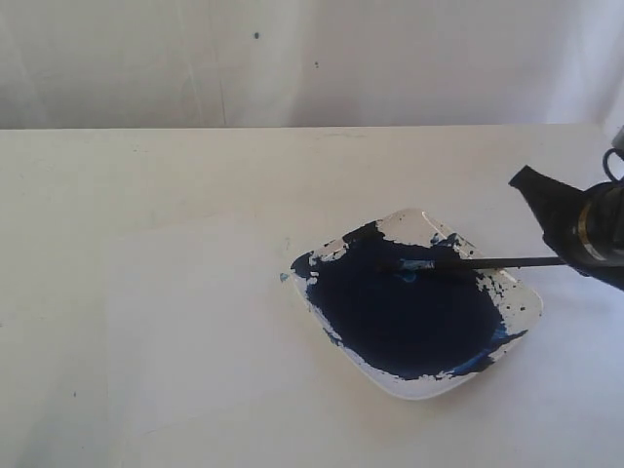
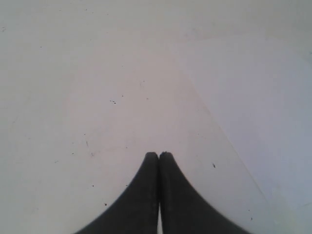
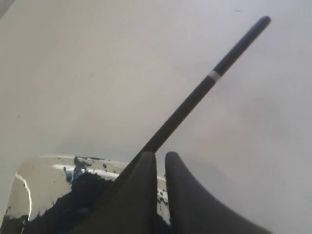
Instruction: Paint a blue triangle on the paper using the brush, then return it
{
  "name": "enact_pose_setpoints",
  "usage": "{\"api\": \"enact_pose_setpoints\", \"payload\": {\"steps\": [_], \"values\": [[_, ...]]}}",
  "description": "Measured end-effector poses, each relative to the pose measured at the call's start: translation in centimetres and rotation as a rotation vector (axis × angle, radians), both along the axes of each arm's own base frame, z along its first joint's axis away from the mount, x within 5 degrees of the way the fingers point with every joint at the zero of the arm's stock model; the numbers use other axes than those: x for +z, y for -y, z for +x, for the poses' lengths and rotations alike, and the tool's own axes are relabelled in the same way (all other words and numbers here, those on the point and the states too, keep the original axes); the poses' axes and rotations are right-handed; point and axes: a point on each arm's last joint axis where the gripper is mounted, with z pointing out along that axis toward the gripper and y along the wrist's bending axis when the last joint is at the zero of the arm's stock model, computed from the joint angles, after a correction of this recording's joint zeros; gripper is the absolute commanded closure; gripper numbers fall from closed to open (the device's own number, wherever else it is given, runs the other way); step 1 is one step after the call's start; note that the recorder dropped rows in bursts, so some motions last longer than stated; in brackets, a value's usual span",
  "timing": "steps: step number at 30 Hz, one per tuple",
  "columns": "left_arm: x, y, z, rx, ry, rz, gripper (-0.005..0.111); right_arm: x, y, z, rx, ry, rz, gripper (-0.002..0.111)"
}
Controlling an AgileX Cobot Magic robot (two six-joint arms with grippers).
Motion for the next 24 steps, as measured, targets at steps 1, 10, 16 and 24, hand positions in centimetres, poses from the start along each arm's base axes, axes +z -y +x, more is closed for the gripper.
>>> {"api": "enact_pose_setpoints", "payload": {"steps": [1,10,16,24], "values": [[0.0,0.0,0.0,0.0,0.0,0.0,0.107,-0.1,0.4,0.1,-0.022,-0.005,0.022,0.075],[0.0,0.0,0.0,0.0,0.0,0.0,0.107,-1.8,1.1,1.4,-0.069,-0.037,0.203,0.04],[0.0,0.0,0.0,0.0,0.0,0.0,0.107,-2.5,0.8,2.3,-0.066,-0.05,0.207,0.045],[0.0,0.0,0.0,0.0,0.0,0.0,0.107,-3.7,1.1,3.1,-0.126,-0.09,0.227,0.045]]}}
